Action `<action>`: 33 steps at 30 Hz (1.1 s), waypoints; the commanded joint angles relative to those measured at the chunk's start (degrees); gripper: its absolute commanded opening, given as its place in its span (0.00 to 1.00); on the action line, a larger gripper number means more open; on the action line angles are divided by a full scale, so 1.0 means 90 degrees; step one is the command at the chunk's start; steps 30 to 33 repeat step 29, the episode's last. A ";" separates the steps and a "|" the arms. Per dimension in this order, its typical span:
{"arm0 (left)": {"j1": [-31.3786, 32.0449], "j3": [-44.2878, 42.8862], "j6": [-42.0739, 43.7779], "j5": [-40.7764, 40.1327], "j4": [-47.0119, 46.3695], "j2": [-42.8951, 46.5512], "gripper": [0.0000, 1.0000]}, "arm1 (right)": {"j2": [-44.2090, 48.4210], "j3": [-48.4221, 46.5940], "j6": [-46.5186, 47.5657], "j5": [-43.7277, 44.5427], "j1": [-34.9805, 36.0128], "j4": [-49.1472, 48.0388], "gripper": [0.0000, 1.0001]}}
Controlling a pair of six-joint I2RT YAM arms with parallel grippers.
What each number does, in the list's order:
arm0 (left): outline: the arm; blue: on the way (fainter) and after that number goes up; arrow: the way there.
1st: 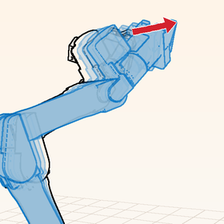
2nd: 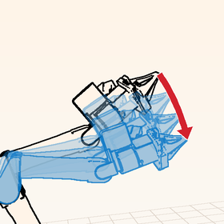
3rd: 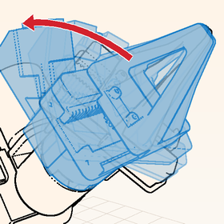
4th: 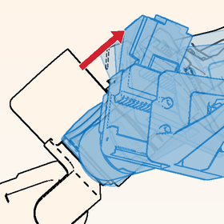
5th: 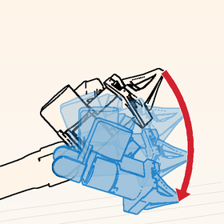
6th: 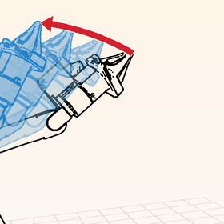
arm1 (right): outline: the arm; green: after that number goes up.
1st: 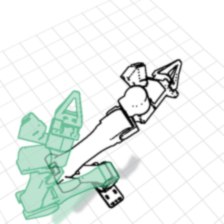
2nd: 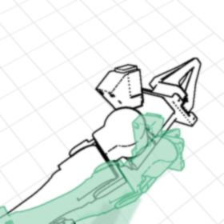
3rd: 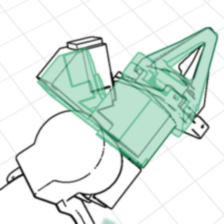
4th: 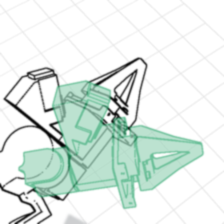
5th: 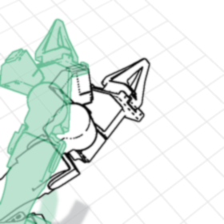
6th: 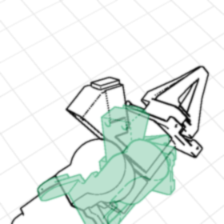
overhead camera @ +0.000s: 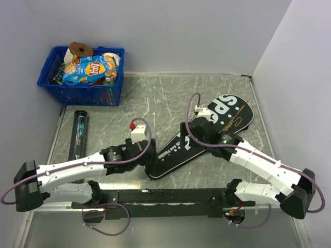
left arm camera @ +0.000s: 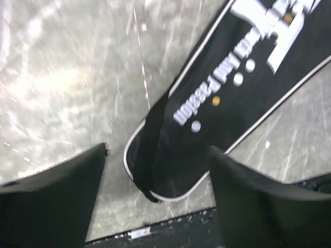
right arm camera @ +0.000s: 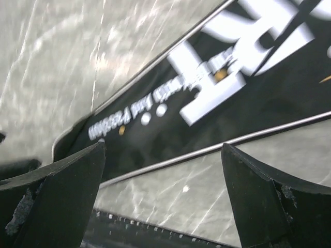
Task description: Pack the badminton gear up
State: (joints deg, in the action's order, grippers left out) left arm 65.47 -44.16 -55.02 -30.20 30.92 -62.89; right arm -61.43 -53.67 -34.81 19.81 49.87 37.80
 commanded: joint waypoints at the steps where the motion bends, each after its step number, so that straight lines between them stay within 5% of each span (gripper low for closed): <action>1: 0.0010 -0.0921 0.0342 -0.0765 0.0402 -0.0180 0.90 | -0.0059 -0.0880 0.0664 0.0044 -0.0423 0.0184 1.00; 4: 0.0010 -0.1235 0.0829 -0.1145 0.0267 -0.0180 0.99 | -0.0342 -0.1232 0.0752 0.0520 -0.0511 0.0262 1.00; 13: 0.0001 -0.1361 0.2119 -0.1840 -0.0750 0.0494 0.96 | -0.0626 -0.1273 0.1035 0.0650 -0.0541 -0.0362 1.00; 24: 0.0001 -0.1646 0.2178 -0.1880 -0.0457 0.0553 0.96 | -0.0324 -0.1216 0.1347 0.0223 -0.0570 -0.0723 1.00; 26: 0.0001 -0.1607 0.2188 -0.1870 -0.0486 0.0601 0.96 | 0.0203 -0.0758 0.1736 -0.0217 -0.0560 -0.1577 1.00; 33: 0.0001 -0.1577 0.2188 -0.1918 -0.0505 0.0650 0.96 | 0.0030 -0.0949 0.1457 0.0364 -0.0590 -0.1021 1.00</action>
